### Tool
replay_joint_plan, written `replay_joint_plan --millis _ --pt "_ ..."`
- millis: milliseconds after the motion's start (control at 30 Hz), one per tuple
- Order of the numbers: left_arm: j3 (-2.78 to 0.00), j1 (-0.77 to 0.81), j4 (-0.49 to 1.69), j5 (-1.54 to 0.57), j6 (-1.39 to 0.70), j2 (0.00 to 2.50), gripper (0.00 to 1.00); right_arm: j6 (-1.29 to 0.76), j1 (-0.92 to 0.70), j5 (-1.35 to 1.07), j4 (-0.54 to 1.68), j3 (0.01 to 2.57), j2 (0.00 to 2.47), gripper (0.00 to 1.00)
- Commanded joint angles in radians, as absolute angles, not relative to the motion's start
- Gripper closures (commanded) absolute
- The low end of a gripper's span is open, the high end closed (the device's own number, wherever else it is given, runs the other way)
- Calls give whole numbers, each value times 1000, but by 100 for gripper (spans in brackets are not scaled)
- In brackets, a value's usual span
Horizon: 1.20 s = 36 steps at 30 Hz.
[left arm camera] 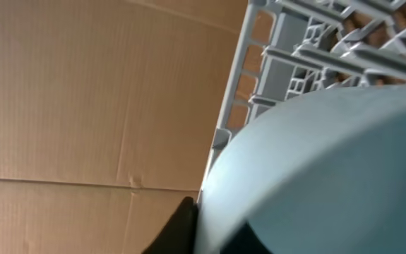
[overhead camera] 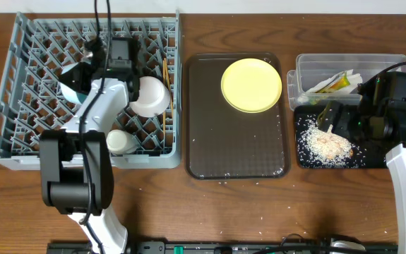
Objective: Sort waste into correct bins and load items into the dishwasher
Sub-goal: 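Lower the light-blue bowl into the rack and release it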
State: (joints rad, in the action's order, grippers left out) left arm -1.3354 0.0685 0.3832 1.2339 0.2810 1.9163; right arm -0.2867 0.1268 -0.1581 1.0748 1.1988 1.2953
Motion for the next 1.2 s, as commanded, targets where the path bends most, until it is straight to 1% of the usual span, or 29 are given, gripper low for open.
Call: replay_joint_plan --millis 0,33,100,133,233,267,333,367,600,767,900,933,967,1000,1067,1100,1133,1167 --pt "-1333 94 381 1221 260 1938 83 -275 137 -162 1074 1215 1295 1" --pt "-1333 99 384 1221 260 1938 78 -275 137 -162 1074 1215 1295 1" --pt "-1333 104 387 1222 260 1938 66 -275 137 -162 1074 1215 1295 1" --pt "-1333 106 388 1224 260 1938 61 -275 137 -162 1074 1215 1295 1" --pt "-1333 109 392 1224 260 1937 58 -275 137 -162 1074 1215 1295 1" --pt "-1333 111 395 1224 260 1937 55 -275 137 -162 1074 1215 1295 1" --pt "-1333 115 403 1224 260 1935 45 -275 137 -162 1074 1215 1295 1" --pt "-1333 121 403 1225 260 1932 36 -275 137 -162 1074 1215 1295 1" --pt "-1333 206 375 1174 248 1842 24 -275 137 -162 1074 1215 1295 1" --pt "-1333 289 376 1055 229 1743 24 -275 137 -162 1074 1215 1295 1" --pt "-1333 377 395 1047 222 1645 24 -275 137 -162 1074 1215 1295 1" --pt "-1333 382 406 1047 220 1626 24 -275 137 -162 1074 1215 1295 1" --pt "-1333 382 425 1047 196 1604 29 -275 137 -162 1074 1215 1295 1" --pt "-1333 373 442 1047 168 1586 37 -275 137 -162 1074 1215 1295 1" --pt "-1333 335 488 1036 85 1556 65 -275 137 -162 1074 1215 1295 1" --pt "-1333 306 524 1002 33 1544 75 -275 137 -162 1074 1215 1295 1" --pt "-1333 272 564 942 -16 1533 81 -275 137 -162 1074 1215 1295 1" --pt "-1333 235 601 864 -56 1526 90 -275 137 -162 1074 1215 1295 1"
